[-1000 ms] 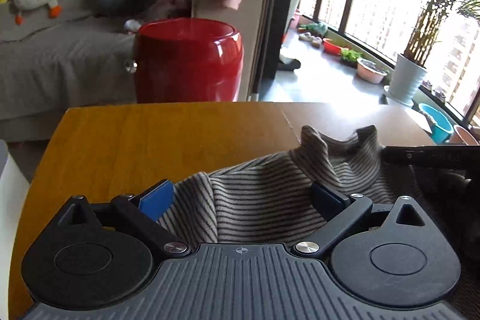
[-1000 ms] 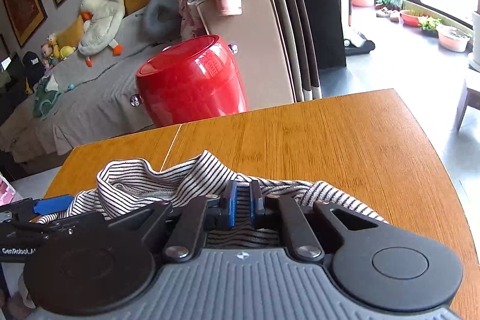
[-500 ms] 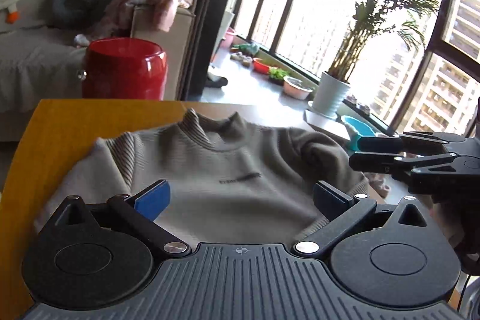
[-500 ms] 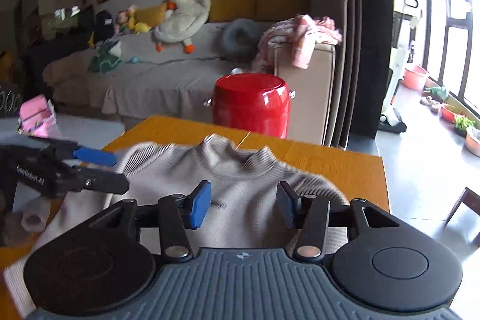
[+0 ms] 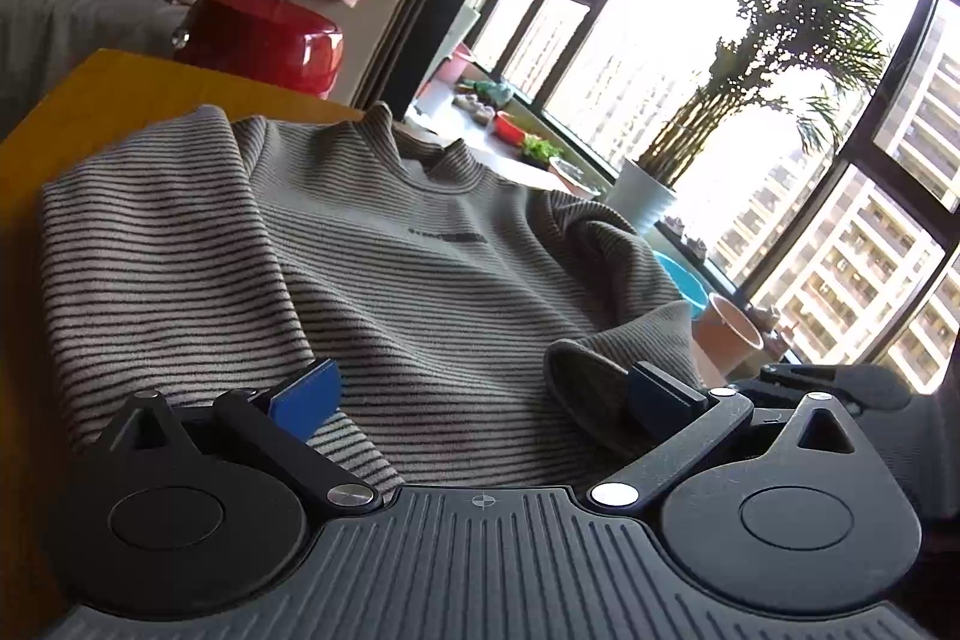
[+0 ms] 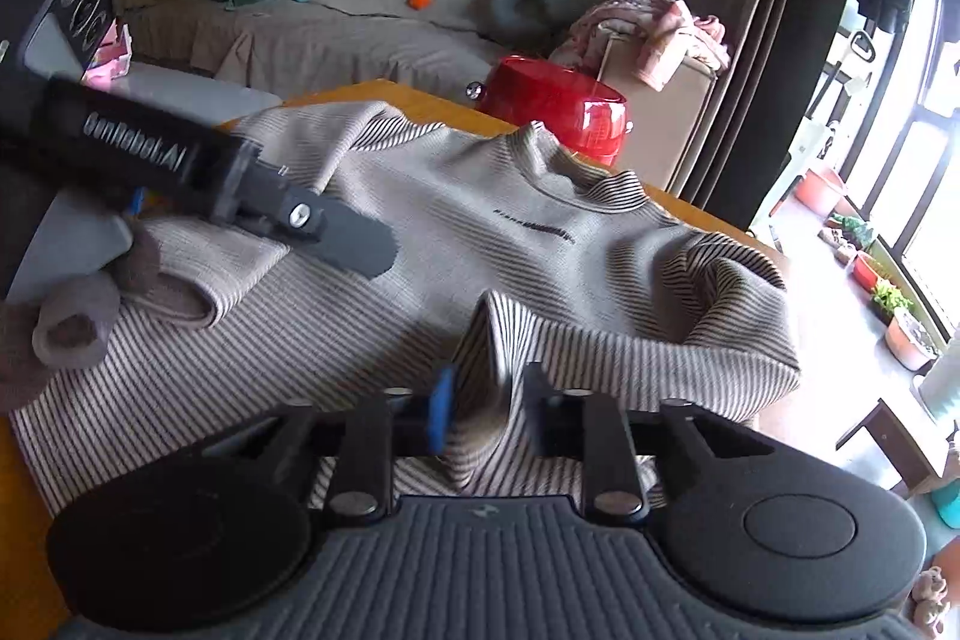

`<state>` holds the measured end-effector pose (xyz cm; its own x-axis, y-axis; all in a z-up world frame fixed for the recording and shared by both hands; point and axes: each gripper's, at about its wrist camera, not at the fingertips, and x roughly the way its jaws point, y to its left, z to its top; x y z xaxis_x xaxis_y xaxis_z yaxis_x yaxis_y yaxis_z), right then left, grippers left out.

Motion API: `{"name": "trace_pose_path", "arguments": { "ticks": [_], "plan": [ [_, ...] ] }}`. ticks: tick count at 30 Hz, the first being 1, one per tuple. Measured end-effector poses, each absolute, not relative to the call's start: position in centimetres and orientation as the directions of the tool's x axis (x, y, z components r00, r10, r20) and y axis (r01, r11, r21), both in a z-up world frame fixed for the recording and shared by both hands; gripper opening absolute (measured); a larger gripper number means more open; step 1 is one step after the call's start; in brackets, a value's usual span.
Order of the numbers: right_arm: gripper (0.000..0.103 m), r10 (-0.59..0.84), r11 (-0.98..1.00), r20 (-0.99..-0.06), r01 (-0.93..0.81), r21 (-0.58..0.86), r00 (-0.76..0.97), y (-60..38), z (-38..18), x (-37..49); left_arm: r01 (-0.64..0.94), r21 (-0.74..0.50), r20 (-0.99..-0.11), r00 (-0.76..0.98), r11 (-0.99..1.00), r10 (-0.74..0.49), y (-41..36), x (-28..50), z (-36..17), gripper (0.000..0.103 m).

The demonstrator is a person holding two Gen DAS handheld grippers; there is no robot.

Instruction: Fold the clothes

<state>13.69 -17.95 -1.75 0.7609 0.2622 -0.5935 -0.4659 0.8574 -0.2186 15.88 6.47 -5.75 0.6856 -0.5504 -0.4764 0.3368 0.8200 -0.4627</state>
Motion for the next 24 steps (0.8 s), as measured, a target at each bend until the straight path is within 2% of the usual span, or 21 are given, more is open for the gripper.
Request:
{"name": "trace_pose_path", "arguments": {
  "ticks": [4,9,12,18,24],
  "plan": [
    [0.003,0.195,0.927,-0.523,-0.33,-0.177,0.829,-22.1,4.3,16.7,0.342,-0.469,-0.469,0.685,0.815,-0.557,6.5,15.8,-5.8,0.103],
    [0.003,0.146,0.979,-0.251,-0.176,-0.099,0.957,-25.8,16.2,19.5,0.343,-0.477,-0.464,0.684,0.809,-0.564,6.7,15.6,-6.0,0.103],
    [0.003,0.203,0.969,-0.184,-0.224,-0.101,0.962,-23.9,19.3,20.6,0.343,-0.482,-0.461,0.683,0.806,-0.567,6.8,15.5,-6.0,0.103],
    [0.003,0.338,0.923,-0.239,-0.37,-0.103,0.91,-17.6,17.9,23.7,0.344,-0.485,-0.459,0.682,0.804,-0.569,6.8,15.5,-5.9,0.103],
    [0.003,0.372,0.905,-0.313,-0.416,-0.086,0.874,-13.1,14.8,26.6,0.347,-0.489,-0.457,0.68,0.801,-0.573,6.8,15.4,-6.0,0.103]
  ]
}}
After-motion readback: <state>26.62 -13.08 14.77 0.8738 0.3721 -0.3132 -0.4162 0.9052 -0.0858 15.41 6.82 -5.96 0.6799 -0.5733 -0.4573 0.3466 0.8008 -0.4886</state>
